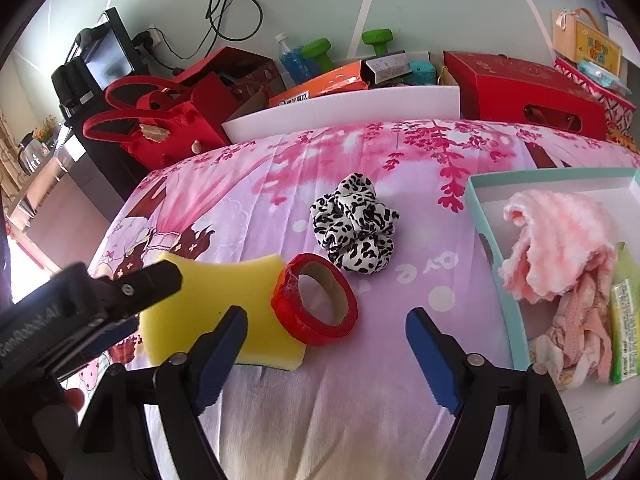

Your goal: Organize soft objects

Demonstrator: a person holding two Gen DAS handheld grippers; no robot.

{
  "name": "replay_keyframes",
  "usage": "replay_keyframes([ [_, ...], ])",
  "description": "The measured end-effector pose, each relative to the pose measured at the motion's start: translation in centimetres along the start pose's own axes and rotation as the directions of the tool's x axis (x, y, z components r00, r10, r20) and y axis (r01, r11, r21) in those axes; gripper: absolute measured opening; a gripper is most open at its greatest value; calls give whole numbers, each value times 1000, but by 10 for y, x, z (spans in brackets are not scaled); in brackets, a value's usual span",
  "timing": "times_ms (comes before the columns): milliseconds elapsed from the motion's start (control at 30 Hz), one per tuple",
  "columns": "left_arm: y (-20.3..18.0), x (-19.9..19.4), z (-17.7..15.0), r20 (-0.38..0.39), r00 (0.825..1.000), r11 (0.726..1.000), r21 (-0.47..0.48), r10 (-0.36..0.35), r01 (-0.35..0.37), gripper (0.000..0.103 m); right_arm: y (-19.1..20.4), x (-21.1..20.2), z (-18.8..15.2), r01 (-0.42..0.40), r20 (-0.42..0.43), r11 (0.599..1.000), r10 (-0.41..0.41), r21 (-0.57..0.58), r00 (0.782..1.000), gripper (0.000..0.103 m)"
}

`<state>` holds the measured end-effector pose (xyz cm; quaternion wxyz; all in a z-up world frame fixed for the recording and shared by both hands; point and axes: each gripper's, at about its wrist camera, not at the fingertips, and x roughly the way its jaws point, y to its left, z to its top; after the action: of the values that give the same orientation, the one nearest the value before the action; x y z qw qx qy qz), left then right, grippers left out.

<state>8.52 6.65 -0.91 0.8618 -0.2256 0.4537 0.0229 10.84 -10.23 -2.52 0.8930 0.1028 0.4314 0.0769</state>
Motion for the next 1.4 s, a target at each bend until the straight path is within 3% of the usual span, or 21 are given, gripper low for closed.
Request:
replay_keyframes([
  [200, 0, 10, -1, -28, 999, 1000, -2, -17, 17, 52, -1, 6, 0, -20, -14, 1000, 20, 10, 1000, 77],
  [500, 16, 23, 1, -60, 996, 995, -74, -71, 66, 53, -1, 13, -1, -62, -25, 998, 62, 25, 998, 64],
  [667, 24, 28, 0, -77, 992, 987, -133, -102, 91, 61, -2, 15, -1, -75, -32, 997, 76, 35, 997, 60],
  [967, 25, 28, 0, -86, 986, 980, -150, -142, 128, 61, -2, 14, -1, -79, -31, 996, 81, 36, 996, 47],
  [1133, 19, 27, 0, -86, 985, 982, -130, -151, 139, 54, -2, 13, -1, -80, -30, 996, 81, 36, 996, 44],
  [1267, 16, 25, 0, -84, 982, 980, -120, -167, 156, 38, -1, 13, -1, -77, -29, 996, 78, 34, 997, 42],
  [1400, 12, 23, 0, -75, 981, 979, -105, -181, 172, 36, -1, 11, -1, -74, -22, 997, 74, 28, 997, 39],
])
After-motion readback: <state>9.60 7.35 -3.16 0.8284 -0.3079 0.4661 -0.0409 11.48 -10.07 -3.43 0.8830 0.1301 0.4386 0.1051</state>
